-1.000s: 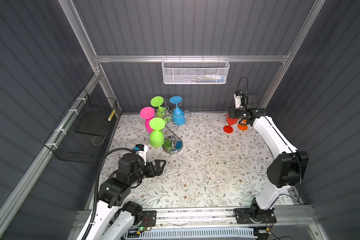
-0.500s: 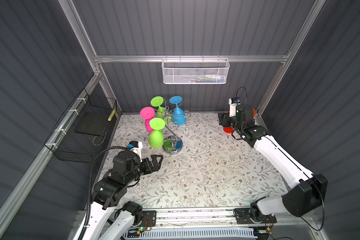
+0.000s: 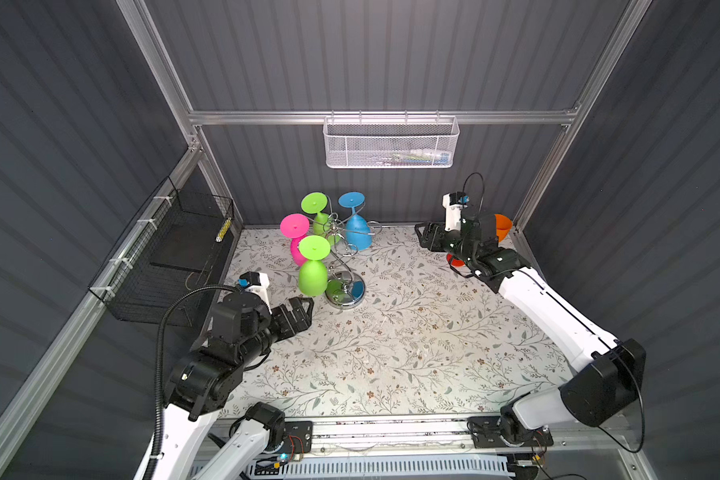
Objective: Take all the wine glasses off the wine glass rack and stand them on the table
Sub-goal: 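Move the left gripper toward the rack while right gripper withdraws from the glasses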
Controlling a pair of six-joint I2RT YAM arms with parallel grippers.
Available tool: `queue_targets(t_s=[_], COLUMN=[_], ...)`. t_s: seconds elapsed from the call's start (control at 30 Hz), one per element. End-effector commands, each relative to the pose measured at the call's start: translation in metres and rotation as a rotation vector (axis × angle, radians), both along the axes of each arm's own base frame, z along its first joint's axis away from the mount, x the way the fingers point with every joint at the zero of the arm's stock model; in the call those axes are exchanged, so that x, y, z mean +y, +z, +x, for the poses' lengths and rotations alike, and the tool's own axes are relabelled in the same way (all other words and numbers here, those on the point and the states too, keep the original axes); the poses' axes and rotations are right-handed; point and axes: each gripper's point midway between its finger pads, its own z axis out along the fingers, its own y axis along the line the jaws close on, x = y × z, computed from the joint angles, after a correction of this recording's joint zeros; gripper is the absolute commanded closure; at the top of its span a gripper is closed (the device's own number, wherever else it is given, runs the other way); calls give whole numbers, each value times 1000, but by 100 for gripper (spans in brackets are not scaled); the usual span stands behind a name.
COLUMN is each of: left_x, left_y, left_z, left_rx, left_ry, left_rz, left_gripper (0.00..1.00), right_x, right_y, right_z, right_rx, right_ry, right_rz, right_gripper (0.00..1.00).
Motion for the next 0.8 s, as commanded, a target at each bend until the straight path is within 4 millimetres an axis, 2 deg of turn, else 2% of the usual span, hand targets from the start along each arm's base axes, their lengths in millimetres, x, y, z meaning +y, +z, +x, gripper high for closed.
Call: queue_targets(t_s=[0.0, 0.17, 0.3, 0.33, 0.6, 0.77], left_x=[9, 13, 10, 8, -1, 2], left_y=[13, 37, 48, 61, 89, 102], left_z=[6, 22, 38, 41, 79, 94], left_rx=[-2, -27, -36, -61, -89, -100], left_ry=[40, 92, 118, 122, 155, 187], left_rz=[50, 75, 65, 48, 61, 96], left_gripper=[0, 0, 1, 1, 7, 11], right_x=[20, 23, 24, 24, 32, 33], right_y=[28, 27, 22, 19, 20, 17], right_z=[-4, -6, -8, -7, -9, -8], right_rx=[-45, -54, -54, -51, -68, -62], right_ry=[52, 51, 62, 68, 120, 124], right_rz=[72, 68, 51, 43, 21, 19], right_gripper=[30, 31, 31, 31, 31, 31])
